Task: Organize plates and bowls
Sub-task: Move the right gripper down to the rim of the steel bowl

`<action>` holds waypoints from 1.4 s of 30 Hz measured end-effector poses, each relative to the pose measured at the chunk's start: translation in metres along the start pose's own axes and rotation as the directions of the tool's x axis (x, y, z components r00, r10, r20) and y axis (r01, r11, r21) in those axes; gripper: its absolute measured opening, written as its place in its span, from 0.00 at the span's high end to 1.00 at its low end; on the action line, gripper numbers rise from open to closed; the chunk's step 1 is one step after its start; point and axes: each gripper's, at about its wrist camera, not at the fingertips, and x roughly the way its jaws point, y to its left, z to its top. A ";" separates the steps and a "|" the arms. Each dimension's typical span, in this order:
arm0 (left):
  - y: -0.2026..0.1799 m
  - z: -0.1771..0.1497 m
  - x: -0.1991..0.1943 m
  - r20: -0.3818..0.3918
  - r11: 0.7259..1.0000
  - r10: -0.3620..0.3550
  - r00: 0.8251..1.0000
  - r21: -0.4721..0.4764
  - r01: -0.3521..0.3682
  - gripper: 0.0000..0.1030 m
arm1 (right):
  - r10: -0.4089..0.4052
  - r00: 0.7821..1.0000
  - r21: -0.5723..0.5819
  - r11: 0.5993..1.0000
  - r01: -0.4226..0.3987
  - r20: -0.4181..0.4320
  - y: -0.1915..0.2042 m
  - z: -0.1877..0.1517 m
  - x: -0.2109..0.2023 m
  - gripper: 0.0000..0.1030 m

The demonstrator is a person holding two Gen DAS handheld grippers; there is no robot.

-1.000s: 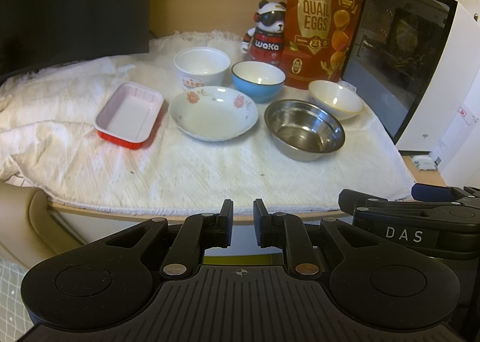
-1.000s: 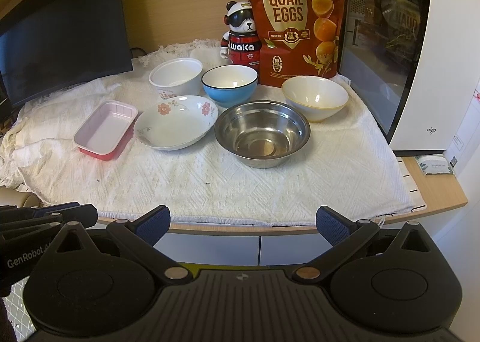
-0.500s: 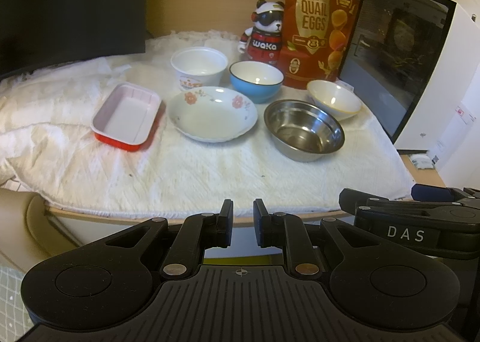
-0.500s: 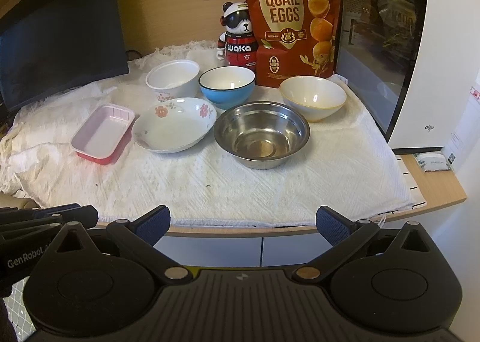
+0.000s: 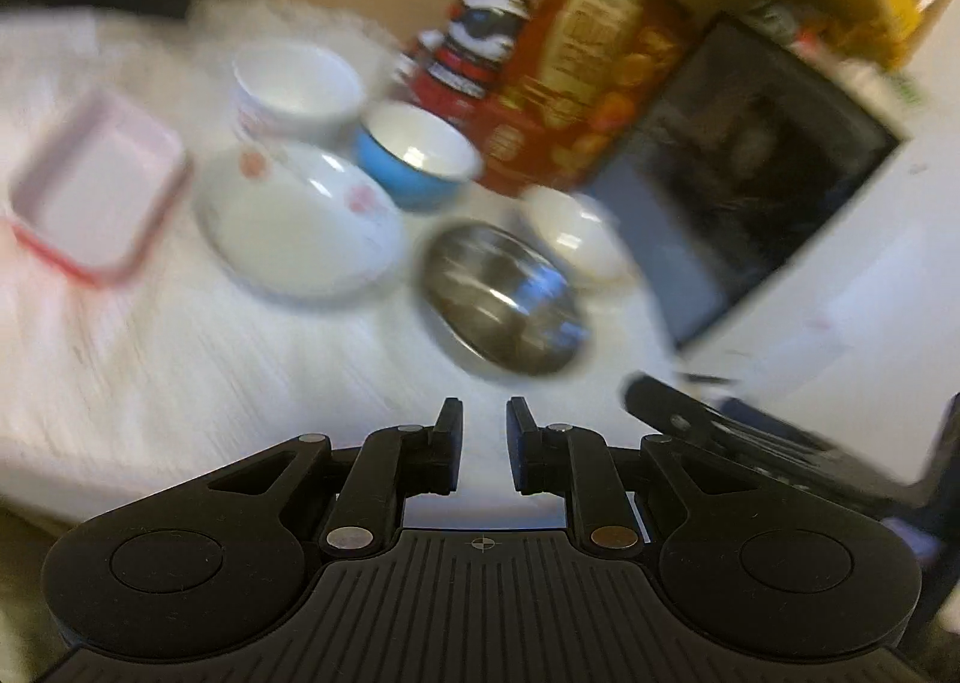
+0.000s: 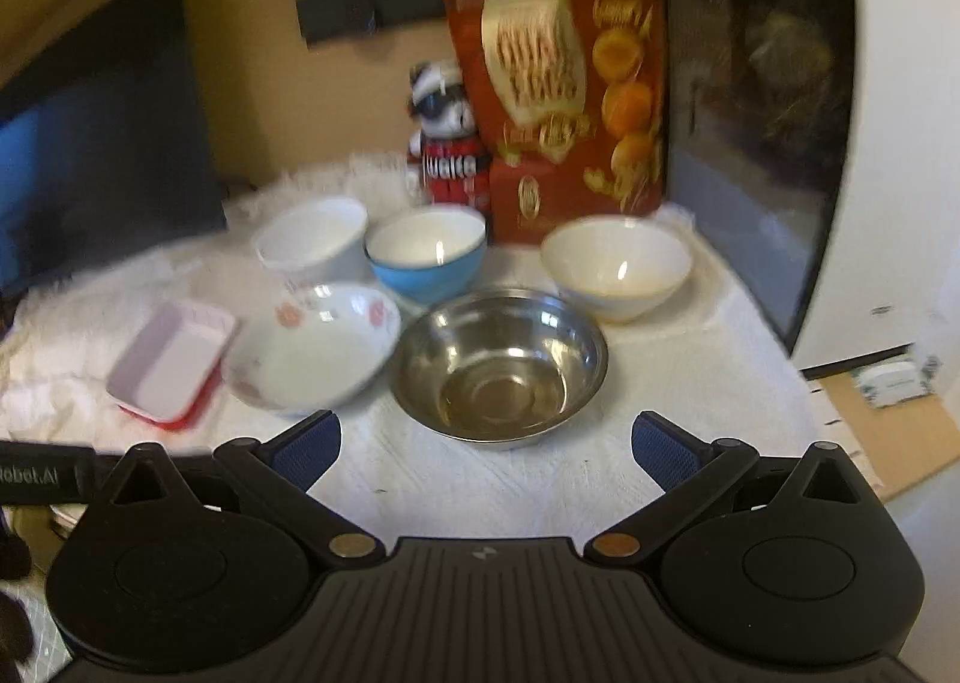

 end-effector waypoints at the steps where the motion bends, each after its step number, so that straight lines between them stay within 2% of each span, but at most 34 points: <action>1: -0.006 0.006 0.010 0.020 0.998 0.034 0.999 0.043 -0.035 0.82 | 0.018 1.000 0.003 1.000 -0.018 -0.008 -0.007 0.004 0.012 0.00; 3: -0.012 0.018 0.030 0.024 0.995 0.067 0.997 0.067 -0.068 0.82 | 0.031 0.998 0.058 0.998 -0.028 -0.053 -0.027 0.014 0.044 0.00; 6: -0.015 0.042 0.062 -0.002 0.995 0.092 0.996 0.050 -0.092 0.82 | 0.099 0.985 0.140 0.987 -0.079 -0.143 -0.057 0.029 0.089 0.00; 8: -0.015 0.054 0.079 -0.008 0.988 0.144 0.990 0.050 -0.143 0.82 | 0.111 0.977 0.160 0.984 -0.081 -0.183 -0.070 0.037 0.112 0.00; 11: -0.016 0.070 0.103 -0.032 0.979 0.204 0.978 0.021 -0.204 0.82 | 0.134 0.961 0.170 0.981 -0.094 -0.242 -0.083 0.045 0.138 0.00; 13: -0.017 0.078 0.116 -0.055 0.973 0.229 0.972 0.040 -0.227 0.82 | 0.183 0.945 0.185 0.973 -0.135 -0.271 -0.090 0.050 0.155 0.00; 16: -0.014 0.084 0.124 -0.042 0.966 0.256 0.966 0.043 -0.254 0.82 | 0.228 0.926 0.218 0.962 -0.165 -0.301 -0.098 0.053 0.174 0.00; 18: -0.007 0.088 0.129 -0.051 0.971 0.240 0.970 0.010 -0.239 0.82 | 0.243 0.909 0.249 0.955 -0.162 -0.339 -0.103 0.054 0.186 0.00; 20: -0.003 0.093 0.136 -0.065 0.975 0.221 0.973 0.019 -0.220 0.82 | 0.251 0.898 0.278 0.948 -0.153 -0.362 -0.107 0.053 0.193 0.00; 23: 0.002 0.100 0.144 -0.073 0.978 0.207 0.976 0.037 -0.205 0.82 | 0.241 0.893 0.318 0.941 -0.119 -0.379 -0.112 0.048 0.200 0.00; 25: 0.011 0.107 0.151 -0.094 0.983 0.183 0.979 0.026 -0.181 0.82 | 0.216 0.890 0.355 0.932 -0.066 -0.401 -0.116 0.041 0.204 0.00; 26: 0.014 0.110 0.154 -0.109 0.987 0.162 0.981 0.025 -0.160 0.82 | 0.212 0.905 0.364 0.929 -0.069 -0.368 -0.116 0.039 0.201 0.00; 30: 0.020 0.124 0.159 -0.150 0.995 0.079 0.985 0.071 -0.069 0.82 | 0.179 0.921 0.399 0.917 -0.029 -0.345 -0.114 0.032 0.197 0.00; 32: 0.021 0.131 0.162 -0.155 0.994 0.059 0.986 0.101 -0.044 0.82 | 0.163 0.927 0.425 0.905 -0.004 -0.338 -0.113 0.032 0.198 0.00; 35: 0.023 0.137 0.168 -0.158 0.992 0.031 0.987 0.123 -0.012 0.82 | 0.128 0.930 0.418 0.908 0.030 -0.345 -0.106 0.033 0.199 0.00; 38: 0.026 0.137 0.178 -0.187 0.992 0.040 0.981 0.127 -0.017 0.82 | 0.095 0.922 0.331 0.943 0.038 -0.376 -0.095 0.034 0.201 0.00; 42: 0.027 0.136 0.191 -0.227 0.994 0.027 0.974 0.108 -0.002 0.82 | 0.076 0.923 0.286 0.957 0.038 -0.376 -0.088 0.034 0.201 0.00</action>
